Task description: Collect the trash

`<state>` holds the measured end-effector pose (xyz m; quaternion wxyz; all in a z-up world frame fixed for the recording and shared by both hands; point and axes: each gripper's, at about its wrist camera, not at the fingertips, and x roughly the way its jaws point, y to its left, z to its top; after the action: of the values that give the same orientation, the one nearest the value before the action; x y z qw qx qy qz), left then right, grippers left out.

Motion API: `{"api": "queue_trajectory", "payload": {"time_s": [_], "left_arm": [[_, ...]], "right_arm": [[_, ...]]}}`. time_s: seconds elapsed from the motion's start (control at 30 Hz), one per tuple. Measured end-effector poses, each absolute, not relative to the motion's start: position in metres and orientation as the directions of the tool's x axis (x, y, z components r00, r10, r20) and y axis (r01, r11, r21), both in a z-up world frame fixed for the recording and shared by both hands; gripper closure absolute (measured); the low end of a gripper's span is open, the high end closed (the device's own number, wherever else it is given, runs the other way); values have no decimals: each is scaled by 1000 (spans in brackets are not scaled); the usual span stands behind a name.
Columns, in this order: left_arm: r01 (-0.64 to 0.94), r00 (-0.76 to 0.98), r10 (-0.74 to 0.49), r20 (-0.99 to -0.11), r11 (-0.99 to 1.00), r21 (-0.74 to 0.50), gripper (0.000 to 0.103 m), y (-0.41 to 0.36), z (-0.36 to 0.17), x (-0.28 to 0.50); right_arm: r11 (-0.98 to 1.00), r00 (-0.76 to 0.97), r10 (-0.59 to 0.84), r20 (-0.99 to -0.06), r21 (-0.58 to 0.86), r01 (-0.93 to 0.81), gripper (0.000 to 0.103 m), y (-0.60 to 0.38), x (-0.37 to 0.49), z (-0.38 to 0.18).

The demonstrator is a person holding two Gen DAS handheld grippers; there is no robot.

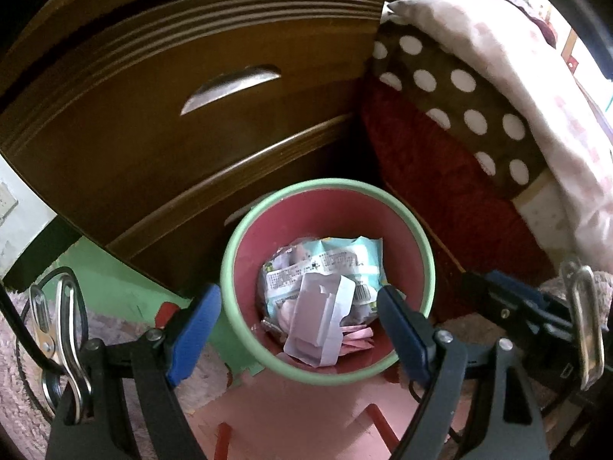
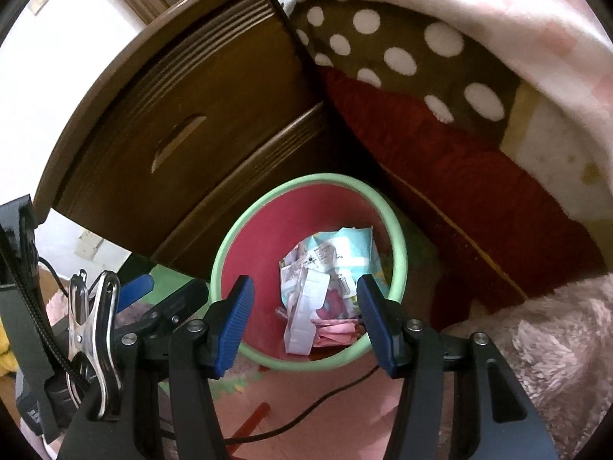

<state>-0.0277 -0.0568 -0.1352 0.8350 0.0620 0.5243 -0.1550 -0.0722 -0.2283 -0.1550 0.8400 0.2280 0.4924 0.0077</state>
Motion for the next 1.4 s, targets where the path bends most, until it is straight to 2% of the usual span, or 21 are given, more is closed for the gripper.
{"api": "queue_trajectory", "payload": {"time_s": [1.4], "left_arm": [[316, 387, -192, -902, 947, -66, 16, -56, -139, -23]], "right_arm": [[885, 500, 251, -829, 406, 228, 46, -229, -71, -159]]}}
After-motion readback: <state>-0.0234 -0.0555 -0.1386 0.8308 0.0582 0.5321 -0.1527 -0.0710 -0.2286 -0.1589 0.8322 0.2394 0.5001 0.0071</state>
